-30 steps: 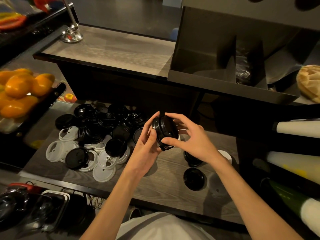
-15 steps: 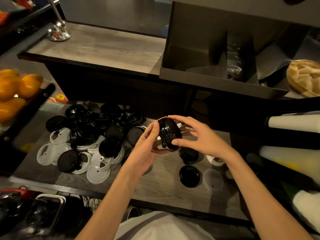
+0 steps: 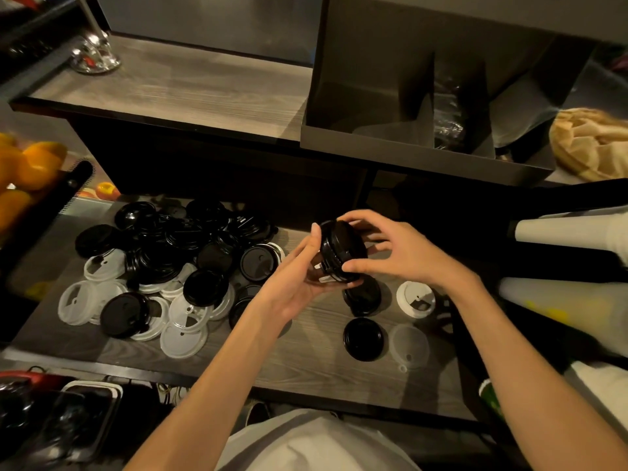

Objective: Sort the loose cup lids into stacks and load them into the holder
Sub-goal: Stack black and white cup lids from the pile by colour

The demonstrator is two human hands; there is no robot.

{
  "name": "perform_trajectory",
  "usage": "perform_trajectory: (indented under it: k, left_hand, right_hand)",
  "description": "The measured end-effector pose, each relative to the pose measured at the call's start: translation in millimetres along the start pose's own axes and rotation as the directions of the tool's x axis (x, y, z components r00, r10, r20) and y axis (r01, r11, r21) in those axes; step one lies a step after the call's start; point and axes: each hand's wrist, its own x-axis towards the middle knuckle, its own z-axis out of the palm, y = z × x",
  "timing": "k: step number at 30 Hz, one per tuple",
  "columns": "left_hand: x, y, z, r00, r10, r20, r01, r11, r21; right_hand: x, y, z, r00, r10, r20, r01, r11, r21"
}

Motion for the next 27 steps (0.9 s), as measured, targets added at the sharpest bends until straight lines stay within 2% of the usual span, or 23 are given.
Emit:
perform_trajectory:
  k: [8,10,12,14,15,18,27]
  left_hand:
    - [44.6,-25.7,-0.2,0.989,-0.137,0.052,0.136,0.99,0.033]
    - [53.0,-41.8,-6.4,0.985,-0.17,0.002,0.17,0.983,0.069]
    - [60.6,-66.2,-22.2,0.975,-0.171,-0.143,0.182,0.981,0.064]
    - [66.3,-92.5,-41.9,0.936,-0.172,-0.308,0.18,0.984,-0.001]
    - [66.3,-104.0,-50.1,0.92,-0.183,-0.346,0.195,0.981,0.0]
    - [64.0,-127.6,-66.4,0.921,-0.188,-0.341,0.199,0.98,-0.004]
    - [68.0,-146.2,-69.4,0.952,-0.126,-0.28,0.123,0.992,-0.029]
  right_hand:
    - [-4.8,47.7,2.4,0.987,0.145,-0.068,-0.132,0.977,0.167]
    - [-5.8,70.2,11.2,0.978,0.196,-0.07,-0.181,0.967,0.181]
    - [-5.7,95.8,22.7,0.96,0.272,-0.073,-0.264,0.959,0.101]
    - [-5.0,122.1,34.7,0.941,0.331,-0.068,-0.333,0.942,-0.031]
    - [-4.7,133.4,40.0,0.932,0.357,-0.057,-0.36,0.931,-0.061]
    - [-0.6,152.1,50.1,0.924,0.383,-0.001,-0.382,0.919,-0.093]
    - [22.0,168.7,52.2,0.922,0.343,0.182,-0.279,0.911,-0.303]
